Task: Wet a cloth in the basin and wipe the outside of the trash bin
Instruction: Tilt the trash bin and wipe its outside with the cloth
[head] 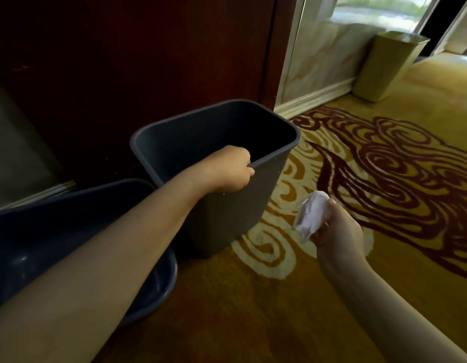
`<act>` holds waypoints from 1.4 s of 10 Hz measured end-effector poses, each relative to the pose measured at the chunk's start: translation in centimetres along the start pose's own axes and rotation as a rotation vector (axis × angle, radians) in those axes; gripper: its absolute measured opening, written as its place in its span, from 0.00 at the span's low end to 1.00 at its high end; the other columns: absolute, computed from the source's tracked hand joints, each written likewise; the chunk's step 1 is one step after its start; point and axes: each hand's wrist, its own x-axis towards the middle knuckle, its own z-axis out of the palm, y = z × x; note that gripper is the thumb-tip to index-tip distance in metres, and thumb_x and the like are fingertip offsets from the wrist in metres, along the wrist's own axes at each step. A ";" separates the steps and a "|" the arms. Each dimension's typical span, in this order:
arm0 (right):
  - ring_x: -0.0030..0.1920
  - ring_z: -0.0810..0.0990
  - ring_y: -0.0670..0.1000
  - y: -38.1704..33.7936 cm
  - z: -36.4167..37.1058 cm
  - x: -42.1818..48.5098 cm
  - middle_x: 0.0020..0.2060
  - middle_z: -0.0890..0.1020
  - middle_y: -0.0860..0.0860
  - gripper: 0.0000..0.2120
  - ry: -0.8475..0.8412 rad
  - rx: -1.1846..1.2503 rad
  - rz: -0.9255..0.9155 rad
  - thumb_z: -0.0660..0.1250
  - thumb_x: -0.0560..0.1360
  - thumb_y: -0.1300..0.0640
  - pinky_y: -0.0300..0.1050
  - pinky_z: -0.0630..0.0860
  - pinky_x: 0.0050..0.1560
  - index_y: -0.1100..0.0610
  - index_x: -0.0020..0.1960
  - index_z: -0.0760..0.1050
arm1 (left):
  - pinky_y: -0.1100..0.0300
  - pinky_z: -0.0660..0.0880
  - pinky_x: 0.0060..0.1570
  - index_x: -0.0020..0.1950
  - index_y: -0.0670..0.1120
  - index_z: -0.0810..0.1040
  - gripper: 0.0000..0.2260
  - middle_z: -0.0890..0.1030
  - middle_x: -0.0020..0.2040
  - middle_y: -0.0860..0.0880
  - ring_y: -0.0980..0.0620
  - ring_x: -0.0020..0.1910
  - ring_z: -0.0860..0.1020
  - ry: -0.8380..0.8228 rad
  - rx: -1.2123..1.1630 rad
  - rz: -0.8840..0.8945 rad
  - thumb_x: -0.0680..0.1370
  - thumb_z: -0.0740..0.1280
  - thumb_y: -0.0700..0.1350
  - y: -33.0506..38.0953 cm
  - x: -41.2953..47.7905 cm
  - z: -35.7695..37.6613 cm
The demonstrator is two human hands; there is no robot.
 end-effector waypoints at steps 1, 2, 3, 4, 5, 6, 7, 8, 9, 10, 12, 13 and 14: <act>0.48 0.83 0.53 -0.9 0.8 0.0 0.52 0.80 0.57 0.09 -0.087 -0.058 -0.057 0.59 0.78 0.60 0.41 0.79 0.40 0.55 0.55 0.76 | 0.59 0.68 0.30 0.36 0.46 0.71 0.13 0.73 0.35 0.48 0.52 0.33 0.73 0.087 -0.013 -0.011 0.80 0.58 0.47 -0.6 -0.1 -0.4; 0.42 0.85 0.48 -1.9 1.1 0.2 0.49 0.82 0.56 0.12 -0.170 0.025 -0.060 0.58 0.77 0.64 0.38 0.79 0.33 0.59 0.55 0.77 | 0.49 0.78 0.46 0.46 0.43 0.80 0.12 0.82 0.44 0.43 0.47 0.43 0.80 0.156 -0.161 -0.036 0.80 0.60 0.47 -1.9 -0.4 -2.7; 0.45 0.85 0.52 -4.2 2.6 0.0 0.49 0.82 0.58 0.14 -0.250 0.113 -0.116 0.56 0.76 0.66 0.42 0.81 0.37 0.59 0.54 0.78 | 0.48 0.78 0.53 0.49 0.40 0.81 0.12 0.84 0.47 0.41 0.46 0.46 0.82 0.149 -0.518 -0.041 0.80 0.59 0.42 -3.5 -0.8 -4.6; 0.44 0.84 0.50 -5.8 4.2 -0.2 0.53 0.80 0.57 0.16 -0.379 -0.026 -0.276 0.55 0.77 0.68 0.41 0.81 0.39 0.55 0.54 0.78 | 0.54 0.80 0.46 0.51 0.36 0.80 0.12 0.84 0.45 0.42 0.49 0.41 0.83 0.118 -0.797 -0.046 0.81 0.58 0.40 -4.4 -0.9 -4.6; 0.44 0.83 0.46 -6.9 6.3 0.5 0.56 0.78 0.50 0.20 -0.380 -0.377 -0.492 0.55 0.79 0.66 0.44 0.82 0.43 0.52 0.66 0.72 | 0.63 0.80 0.33 0.48 0.37 0.81 0.12 0.86 0.36 0.48 0.54 0.35 0.84 0.064 -0.951 -0.005 0.81 0.58 0.40 -4.3 -0.5 -3.4; 0.47 0.79 0.42 -6.8 8.0 2.2 0.53 0.79 0.50 0.19 -0.306 -0.708 -0.721 0.56 0.79 0.62 0.38 0.74 0.51 0.51 0.67 0.71 | 0.64 0.79 0.32 0.45 0.40 0.82 0.13 0.86 0.35 0.48 0.54 0.34 0.84 0.005 -1.064 0.022 0.80 0.59 0.40 -4.2 -0.1 -2.0; 0.63 0.68 0.54 -5.5 8.4 4.2 0.62 0.72 0.54 0.18 -0.188 -1.037 -0.965 0.57 0.78 0.60 0.40 0.64 0.56 0.53 0.67 0.71 | 0.62 0.80 0.35 0.46 0.41 0.82 0.13 0.86 0.36 0.47 0.52 0.35 0.84 -0.066 -1.116 0.022 0.80 0.59 0.40 -4.4 0.1 -0.3; 0.68 0.61 0.56 -3.9 7.9 5.6 0.69 0.66 0.55 0.18 -0.263 -1.077 -1.015 0.58 0.79 0.59 0.49 0.62 0.64 0.53 0.67 0.71 | 0.62 0.80 0.36 0.49 0.38 0.81 0.11 0.86 0.37 0.47 0.53 0.37 0.84 -0.105 -1.177 0.010 0.80 0.59 0.39 -5.2 0.3 1.0; 0.74 0.56 0.55 -2.1 7.7 6.2 0.74 0.60 0.55 0.21 -0.452 -1.135 -1.054 0.55 0.81 0.57 0.42 0.51 0.69 0.55 0.73 0.61 | 0.63 0.80 0.37 0.51 0.37 0.80 0.11 0.86 0.37 0.49 0.54 0.37 0.84 -0.108 -1.200 -0.010 0.80 0.59 0.39 -6.2 0.6 1.4; 0.76 0.47 0.52 -1.1 8.3 6.0 0.76 0.54 0.52 0.22 -0.506 -1.182 -1.061 0.51 0.82 0.55 0.38 0.40 0.68 0.53 0.75 0.55 | 0.62 0.81 0.40 0.52 0.37 0.79 0.11 0.86 0.38 0.49 0.54 0.38 0.84 -0.130 -1.218 -0.031 0.80 0.58 0.38 -7.4 0.9 1.6; 0.76 0.44 0.48 1.6 8.9 3.6 0.76 0.52 0.48 0.23 -0.648 -1.248 -1.062 0.50 0.82 0.54 0.43 0.41 0.73 0.52 0.76 0.53 | 0.61 0.81 0.40 0.50 0.39 0.79 0.10 0.86 0.38 0.47 0.53 0.38 0.84 -0.166 -1.369 -0.077 0.80 0.58 0.38 -8.8 1.6 2.9; 0.75 0.42 0.46 3.8 8.0 1.5 0.76 0.51 0.46 0.23 -0.730 -1.283 -1.082 0.51 0.82 0.54 0.37 0.34 0.69 0.50 0.76 0.52 | 0.62 0.80 0.38 0.48 0.39 0.79 0.12 0.86 0.37 0.46 0.53 0.38 0.84 -0.200 -1.474 -0.086 0.81 0.56 0.38 -9.3 1.9 4.0; 0.75 0.40 0.47 6.3 7.0 -0.8 0.76 0.49 0.47 0.25 -0.797 -1.357 -1.096 0.51 0.81 0.55 0.40 0.34 0.71 0.51 0.76 0.50 | 0.62 0.80 0.34 0.44 0.39 0.79 0.13 0.85 0.34 0.45 0.54 0.34 0.84 -0.189 -1.526 -0.153 0.81 0.56 0.38 -10.2 2.1 5.2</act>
